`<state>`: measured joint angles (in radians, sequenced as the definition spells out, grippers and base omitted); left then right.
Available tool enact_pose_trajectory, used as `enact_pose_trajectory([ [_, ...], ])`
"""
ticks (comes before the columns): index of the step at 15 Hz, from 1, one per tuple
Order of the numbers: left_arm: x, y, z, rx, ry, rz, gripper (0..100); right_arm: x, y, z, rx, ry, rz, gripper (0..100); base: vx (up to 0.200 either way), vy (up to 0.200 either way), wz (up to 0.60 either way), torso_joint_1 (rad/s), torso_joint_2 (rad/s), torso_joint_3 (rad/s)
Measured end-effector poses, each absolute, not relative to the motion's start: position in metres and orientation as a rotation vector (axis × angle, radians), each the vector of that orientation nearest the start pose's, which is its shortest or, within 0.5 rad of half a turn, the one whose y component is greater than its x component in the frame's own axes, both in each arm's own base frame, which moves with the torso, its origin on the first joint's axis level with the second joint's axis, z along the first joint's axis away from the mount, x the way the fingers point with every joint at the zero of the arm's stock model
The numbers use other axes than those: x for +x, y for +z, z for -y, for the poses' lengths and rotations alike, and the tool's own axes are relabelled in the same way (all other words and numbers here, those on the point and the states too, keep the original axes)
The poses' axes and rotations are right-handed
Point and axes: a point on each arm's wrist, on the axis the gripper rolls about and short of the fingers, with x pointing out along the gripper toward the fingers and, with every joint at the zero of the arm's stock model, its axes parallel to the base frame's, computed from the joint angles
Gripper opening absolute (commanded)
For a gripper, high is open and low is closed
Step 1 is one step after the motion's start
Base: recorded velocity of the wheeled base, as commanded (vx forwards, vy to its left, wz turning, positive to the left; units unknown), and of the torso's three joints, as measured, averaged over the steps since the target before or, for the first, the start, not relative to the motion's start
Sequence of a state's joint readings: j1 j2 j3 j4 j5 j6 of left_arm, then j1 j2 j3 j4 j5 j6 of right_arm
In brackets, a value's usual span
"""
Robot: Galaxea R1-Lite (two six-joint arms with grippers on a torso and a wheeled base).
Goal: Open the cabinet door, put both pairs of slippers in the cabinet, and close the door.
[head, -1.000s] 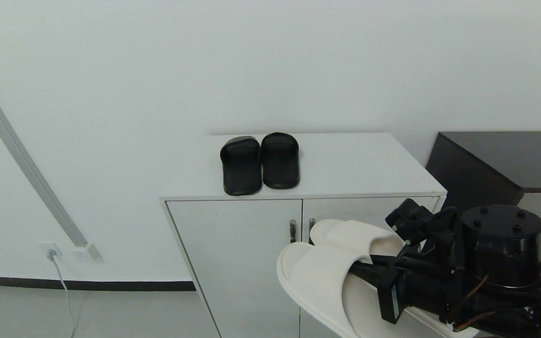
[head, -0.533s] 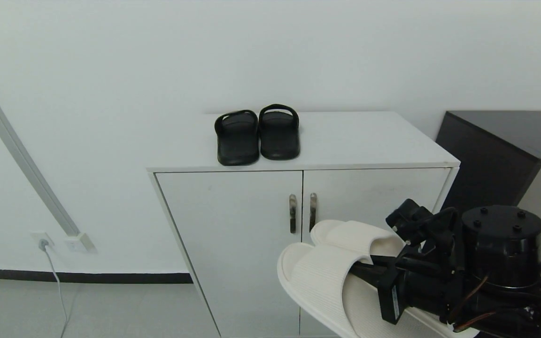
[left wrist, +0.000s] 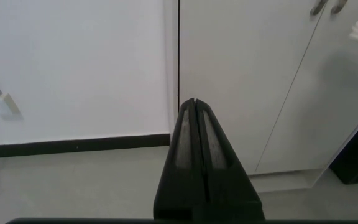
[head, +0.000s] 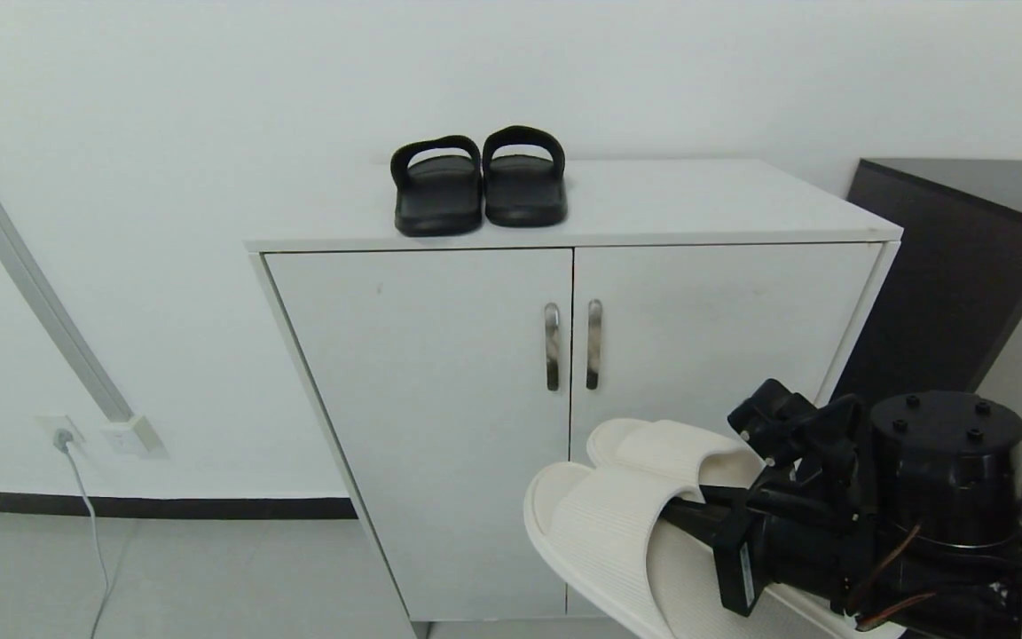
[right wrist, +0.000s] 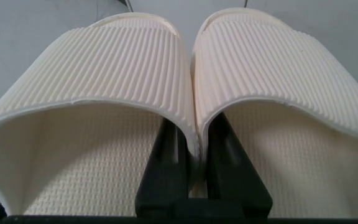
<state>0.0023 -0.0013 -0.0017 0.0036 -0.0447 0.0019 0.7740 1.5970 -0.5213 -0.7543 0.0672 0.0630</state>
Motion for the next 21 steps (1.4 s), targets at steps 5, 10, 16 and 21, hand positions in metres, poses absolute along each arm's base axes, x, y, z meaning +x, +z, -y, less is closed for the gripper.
enact_pose_trajectory([
  [5, -0.0230, 0.0755, 0.0011, 0.001, -0.041, -0.001, 0, 0.1800, 0.1489, -0.1793, -0.058, 0.826, -0.340, 0, 0.000, 0.000, 0.00, -0.055, 0.44, 0.381],
  [10, -0.0230, 0.0754, 0.0011, 0.002, -0.042, -0.001, 0, 0.1793, 0.1480, -0.1792, -0.063, 0.829, -0.341, 0, 0.000, 0.000, 0.00, 0.001, 0.09, 0.089],
  [16, -0.0230, 0.0755, 0.0011, 0.003, -0.043, -0.001, 0, 0.1782, 0.1465, -0.1785, -0.075, 0.831, -0.343, 0, 0.000, 0.000, 0.00, 0.000, 0.00, 0.000],
  [21, -0.0230, 0.0755, 0.0011, 0.002, -0.044, -0.003, 100, 0.1777, 0.1463, -0.1781, -0.075, 0.831, -0.343, 0, 0.000, 0.000, 0.00, 0.000, 0.00, 0.000],
])
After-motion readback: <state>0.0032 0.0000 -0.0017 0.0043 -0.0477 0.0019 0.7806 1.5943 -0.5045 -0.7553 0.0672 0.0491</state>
